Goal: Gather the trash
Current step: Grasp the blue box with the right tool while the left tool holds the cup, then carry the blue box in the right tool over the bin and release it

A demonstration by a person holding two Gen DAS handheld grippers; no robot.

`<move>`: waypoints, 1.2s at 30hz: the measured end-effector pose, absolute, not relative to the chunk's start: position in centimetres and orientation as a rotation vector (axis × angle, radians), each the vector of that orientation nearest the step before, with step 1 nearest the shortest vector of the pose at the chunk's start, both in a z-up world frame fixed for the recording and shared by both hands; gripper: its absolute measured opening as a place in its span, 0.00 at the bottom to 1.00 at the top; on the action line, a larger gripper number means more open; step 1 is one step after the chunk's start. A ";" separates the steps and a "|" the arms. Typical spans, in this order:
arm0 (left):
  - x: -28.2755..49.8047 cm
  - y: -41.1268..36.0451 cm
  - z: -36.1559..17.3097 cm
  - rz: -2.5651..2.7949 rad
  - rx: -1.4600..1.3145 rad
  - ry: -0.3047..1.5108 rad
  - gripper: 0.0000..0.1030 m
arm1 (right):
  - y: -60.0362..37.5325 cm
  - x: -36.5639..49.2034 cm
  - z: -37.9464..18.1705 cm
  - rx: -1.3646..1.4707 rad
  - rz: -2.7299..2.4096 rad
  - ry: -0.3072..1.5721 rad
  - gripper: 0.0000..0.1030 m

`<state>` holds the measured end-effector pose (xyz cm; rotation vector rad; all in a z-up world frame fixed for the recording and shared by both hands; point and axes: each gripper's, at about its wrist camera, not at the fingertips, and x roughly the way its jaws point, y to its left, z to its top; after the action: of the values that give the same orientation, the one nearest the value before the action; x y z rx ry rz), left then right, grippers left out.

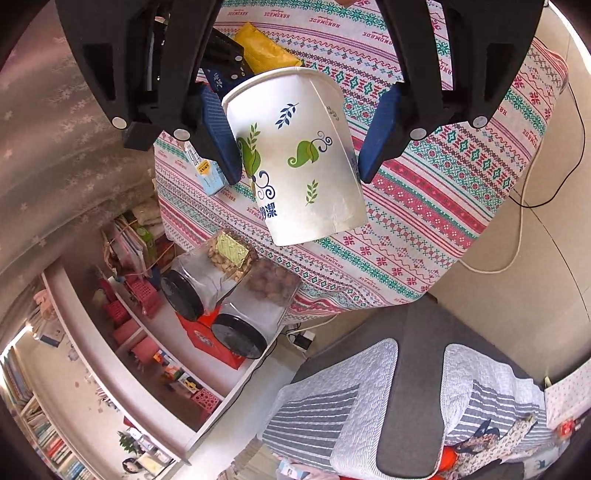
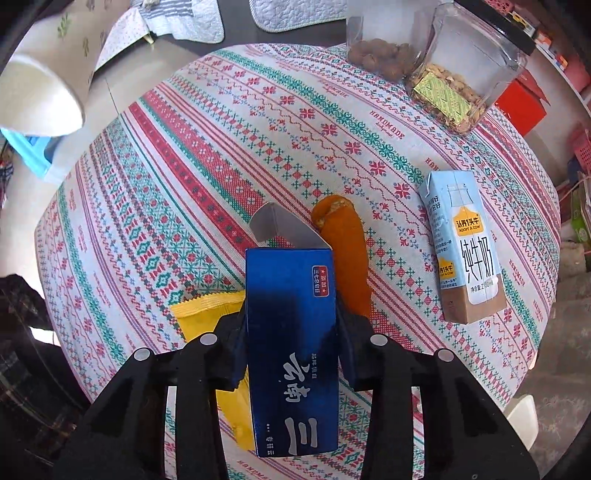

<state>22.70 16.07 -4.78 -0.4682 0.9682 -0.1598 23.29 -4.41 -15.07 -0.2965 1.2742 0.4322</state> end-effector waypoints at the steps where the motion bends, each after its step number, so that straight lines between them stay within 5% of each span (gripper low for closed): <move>1: 22.6 16.1 -4.9 -0.159 -0.472 0.971 0.62 | -4.6 23.3 -14.7 -0.270 0.426 1.265 0.36; 16: 22.0 14.7 -4.3 -0.173 -0.459 0.927 0.62 | -10.7 21.9 -5.8 0.074 0.239 0.901 0.37; 36: 19.2 5.6 -1.0 -0.257 -0.268 0.705 0.62 | -19.3 16.7 -3.9 0.150 -0.059 0.643 0.37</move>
<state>19.19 5.58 -1.01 -0.2684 0.7046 -0.2572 16.69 -19.29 -3.88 0.1501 0.6429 -0.0594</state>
